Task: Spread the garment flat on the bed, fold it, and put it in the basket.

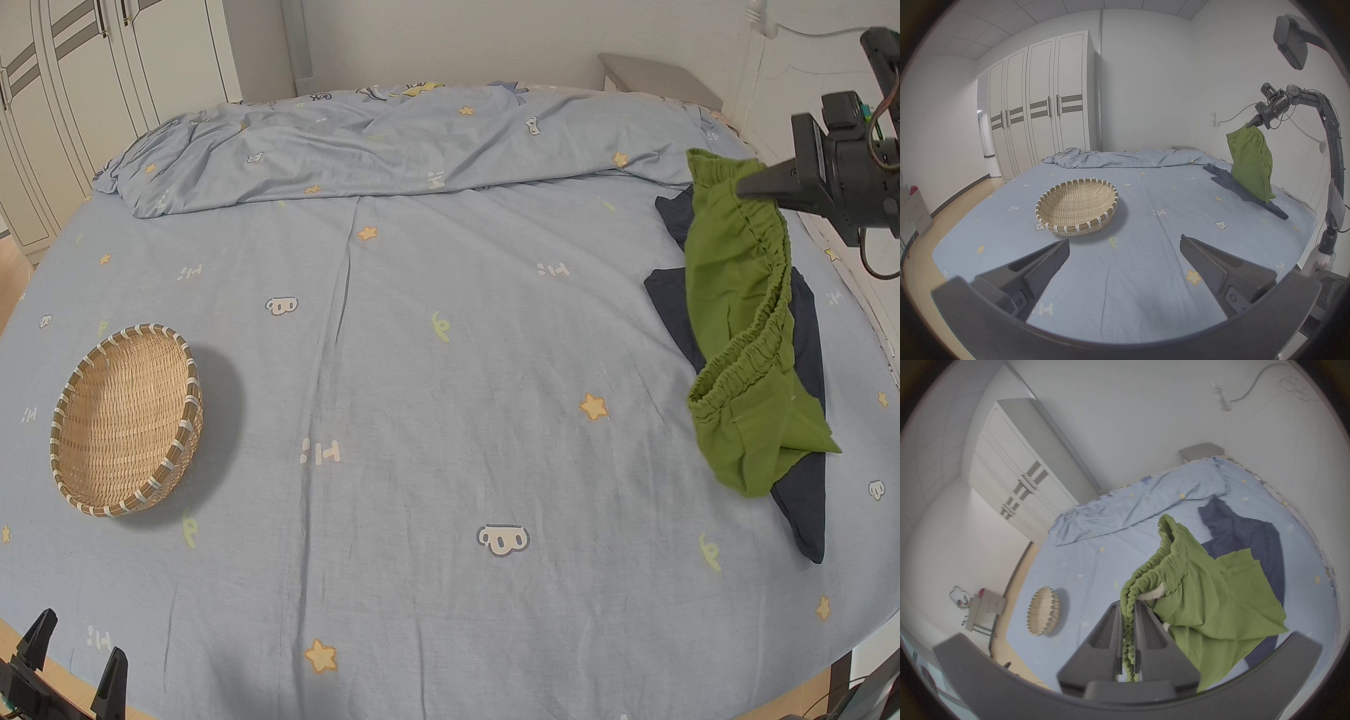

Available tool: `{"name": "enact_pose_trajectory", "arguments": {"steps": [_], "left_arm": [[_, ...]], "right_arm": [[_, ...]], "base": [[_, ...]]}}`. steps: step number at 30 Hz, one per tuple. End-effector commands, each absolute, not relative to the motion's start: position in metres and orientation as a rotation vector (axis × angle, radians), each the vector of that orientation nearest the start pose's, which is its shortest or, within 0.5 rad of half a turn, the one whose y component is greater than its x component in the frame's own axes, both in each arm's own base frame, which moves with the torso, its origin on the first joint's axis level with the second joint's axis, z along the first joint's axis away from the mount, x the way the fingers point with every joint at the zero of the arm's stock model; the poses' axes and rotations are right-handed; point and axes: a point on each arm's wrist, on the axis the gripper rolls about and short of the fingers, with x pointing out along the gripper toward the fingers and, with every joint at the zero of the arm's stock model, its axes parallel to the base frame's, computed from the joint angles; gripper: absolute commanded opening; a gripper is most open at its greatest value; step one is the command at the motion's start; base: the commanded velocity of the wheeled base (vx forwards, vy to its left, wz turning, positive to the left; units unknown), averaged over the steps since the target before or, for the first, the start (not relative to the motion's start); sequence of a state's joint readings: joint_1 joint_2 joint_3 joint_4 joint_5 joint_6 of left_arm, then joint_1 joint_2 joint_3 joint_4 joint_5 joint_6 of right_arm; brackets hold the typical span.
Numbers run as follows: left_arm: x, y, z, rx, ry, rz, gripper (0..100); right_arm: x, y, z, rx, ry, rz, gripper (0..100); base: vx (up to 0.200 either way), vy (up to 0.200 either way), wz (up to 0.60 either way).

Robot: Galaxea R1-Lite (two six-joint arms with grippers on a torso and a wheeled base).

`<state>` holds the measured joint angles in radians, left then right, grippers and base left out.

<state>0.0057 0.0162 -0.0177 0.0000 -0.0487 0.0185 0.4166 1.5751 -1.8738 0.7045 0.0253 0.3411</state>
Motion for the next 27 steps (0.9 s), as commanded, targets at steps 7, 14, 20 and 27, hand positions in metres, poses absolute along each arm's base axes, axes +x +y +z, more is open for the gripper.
{"name": "enact_pose_trajectory", "arguments": {"steps": [7,14,20,27], "left_arm": [[-0.023,-0.001,0.076,0.018,-0.002,-0.043,100],[-0.023,-0.001,0.076,0.018,-0.002,-0.043,100],[-0.023,-0.001,0.076,0.018,-0.002,-0.043,100],[-0.023,-0.001,0.076,0.018,-0.002,-0.043,100]], "right_arm": [[0.219,0.207,0.359,0.223,0.607,0.551,0],[0.233,0.269,0.314,0.201,0.691,0.556,0],[0.242,0.306,0.280,0.242,0.764,0.543,0],[0.256,0.324,0.249,0.208,0.815,0.517,0]], "base": [[0.000,0.000,0.00],[0.000,0.000,0.00],[0.000,0.000,0.00],[0.000,0.000,0.00]]}}
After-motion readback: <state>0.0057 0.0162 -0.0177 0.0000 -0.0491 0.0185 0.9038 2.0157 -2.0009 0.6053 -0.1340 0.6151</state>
